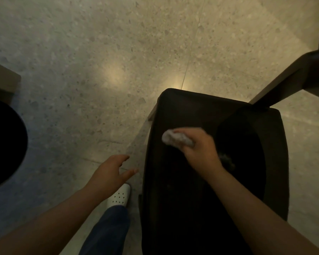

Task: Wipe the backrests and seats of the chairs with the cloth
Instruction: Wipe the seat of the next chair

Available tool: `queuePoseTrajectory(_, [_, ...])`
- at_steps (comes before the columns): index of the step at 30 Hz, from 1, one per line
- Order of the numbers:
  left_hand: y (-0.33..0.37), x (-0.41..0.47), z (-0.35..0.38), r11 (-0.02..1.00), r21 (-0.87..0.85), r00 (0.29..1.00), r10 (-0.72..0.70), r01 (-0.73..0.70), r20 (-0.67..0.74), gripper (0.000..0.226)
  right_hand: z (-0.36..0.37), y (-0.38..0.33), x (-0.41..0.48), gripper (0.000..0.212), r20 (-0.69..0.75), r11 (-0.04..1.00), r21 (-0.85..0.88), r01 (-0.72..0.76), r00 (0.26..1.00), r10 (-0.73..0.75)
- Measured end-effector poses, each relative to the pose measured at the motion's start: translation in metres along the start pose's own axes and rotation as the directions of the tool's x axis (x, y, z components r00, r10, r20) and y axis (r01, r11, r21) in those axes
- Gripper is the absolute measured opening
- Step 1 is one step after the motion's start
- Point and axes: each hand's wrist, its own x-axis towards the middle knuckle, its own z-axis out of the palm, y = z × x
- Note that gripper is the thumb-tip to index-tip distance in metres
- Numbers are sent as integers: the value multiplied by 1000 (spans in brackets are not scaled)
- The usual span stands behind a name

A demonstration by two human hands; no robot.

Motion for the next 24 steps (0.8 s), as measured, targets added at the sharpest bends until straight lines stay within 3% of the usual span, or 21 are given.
queuePoseTrajectory(2, [4, -2, 4, 1000, 10, 1000, 20, -20, 12, 64, -16, 5, 20, 38, -190, 1000, 8, -19, 982, 20])
queuePoseTrajectory(5, [11, -3, 9, 999, 13, 999, 42, -42, 24, 65, -17, 15, 47, 28, -273, 993, 25, -113, 955, 116])
queuePoseTrajectory(8, [15, -2, 13, 998, 22, 998, 64, -65, 18, 66, 4, 21, 35, 26, -257, 992, 14, -129, 958, 128])
queuePoseTrajectory(14, [23, -7, 13, 992, 48, 993, 119, -119, 15, 65, 20, 24, -50, 42, -29, 998, -28, -53, 998, 52])
queuePoseTrajectory(17, [30, -9, 13, 982, 70, 984, 177, -175, -17, 63, -6, 13, -42, 48, -210, 996, 81, -41, 976, 57])
queuePoseTrajectory(19, [37, -10, 15, 969, 76, 971, 238, -235, -35, 62, -30, 19, -17, 41, -323, 991, 113, -70, 941, 103])
queuePoseTrajectory(24, [56, -10, 21, 932, 142, 937, 344, -334, -59, 64, -32, 44, 24, 28, -394, 972, 55, -230, 889, 233])
